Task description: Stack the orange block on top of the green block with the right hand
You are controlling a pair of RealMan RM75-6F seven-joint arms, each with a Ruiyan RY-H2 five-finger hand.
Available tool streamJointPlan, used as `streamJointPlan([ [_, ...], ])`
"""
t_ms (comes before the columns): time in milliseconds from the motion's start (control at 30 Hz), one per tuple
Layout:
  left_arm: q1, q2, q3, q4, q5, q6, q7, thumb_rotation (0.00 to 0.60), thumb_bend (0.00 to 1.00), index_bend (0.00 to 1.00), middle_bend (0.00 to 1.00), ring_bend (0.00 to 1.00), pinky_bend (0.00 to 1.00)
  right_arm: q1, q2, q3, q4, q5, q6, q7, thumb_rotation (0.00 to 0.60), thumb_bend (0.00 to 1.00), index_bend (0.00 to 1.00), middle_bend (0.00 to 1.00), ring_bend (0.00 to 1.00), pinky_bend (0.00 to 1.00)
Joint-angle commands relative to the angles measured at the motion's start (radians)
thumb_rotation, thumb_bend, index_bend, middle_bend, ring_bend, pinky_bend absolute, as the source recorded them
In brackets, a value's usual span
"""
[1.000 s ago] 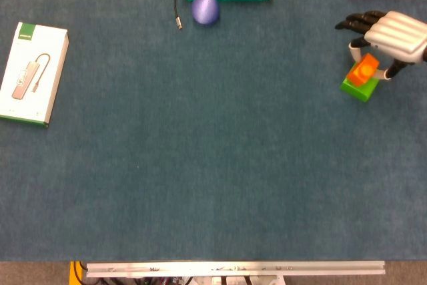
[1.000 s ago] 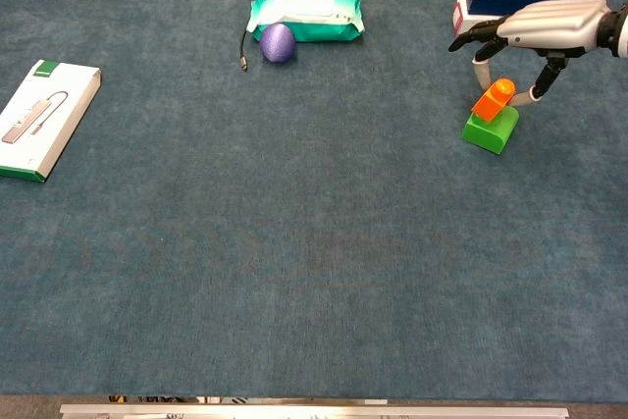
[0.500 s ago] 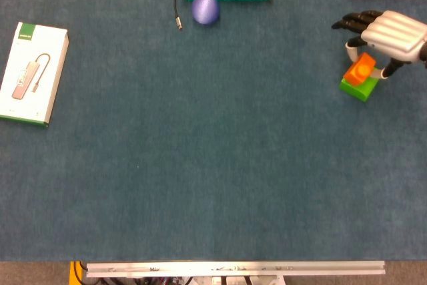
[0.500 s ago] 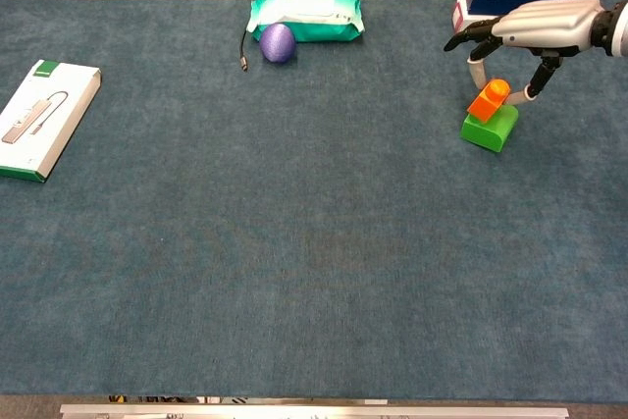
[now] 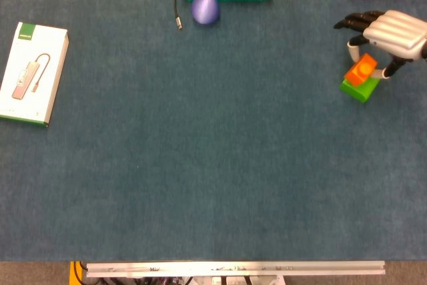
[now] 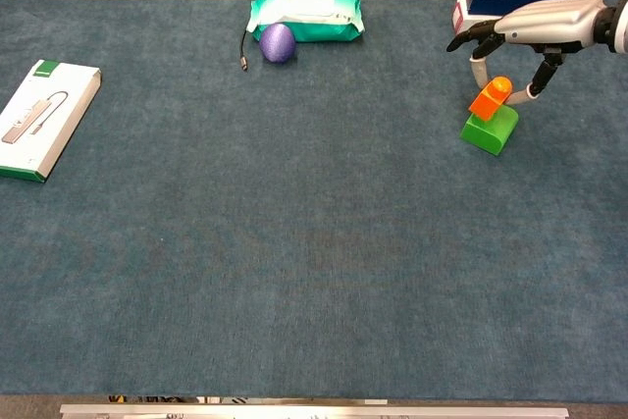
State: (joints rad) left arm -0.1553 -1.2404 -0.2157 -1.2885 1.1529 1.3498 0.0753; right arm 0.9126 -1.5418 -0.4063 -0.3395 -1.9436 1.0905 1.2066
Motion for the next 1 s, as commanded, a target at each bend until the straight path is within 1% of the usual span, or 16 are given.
streamJointPlan([
  [33, 0.0, 0.0, 0.0, -0.001, 0.0, 0.001, 0.0, 0.6, 0.0, 0.05, 0.28, 0.25, 0.54, 0.004, 0.002, -0.004, -0.002, -0.002, -0.007, 0.001, 0.6, 0.2, 0.52, 0.11, 0.0, 0.14],
  [700, 0.004, 0.005, -0.002, -0.004, -0.001, 0.007, -0.005, 0.6, 0.0, 0.05, 0.28, 0.25, 0.54, 0.026, 0.002, -0.03, -0.013, -0.02, -0.041, -0.009, 0.6, 0.2, 0.52, 0.11, 0.0, 0.14],
  [1000, 0.007, 0.007, -0.002, -0.009, 0.001, 0.013, -0.007, 0.6, 0.0, 0.05, 0.28, 0.25, 0.54, 0.026, 0.0, -0.034, -0.018, -0.019, -0.051, -0.028, 0.6, 0.2, 0.52, 0.11, 0.0, 0.14],
])
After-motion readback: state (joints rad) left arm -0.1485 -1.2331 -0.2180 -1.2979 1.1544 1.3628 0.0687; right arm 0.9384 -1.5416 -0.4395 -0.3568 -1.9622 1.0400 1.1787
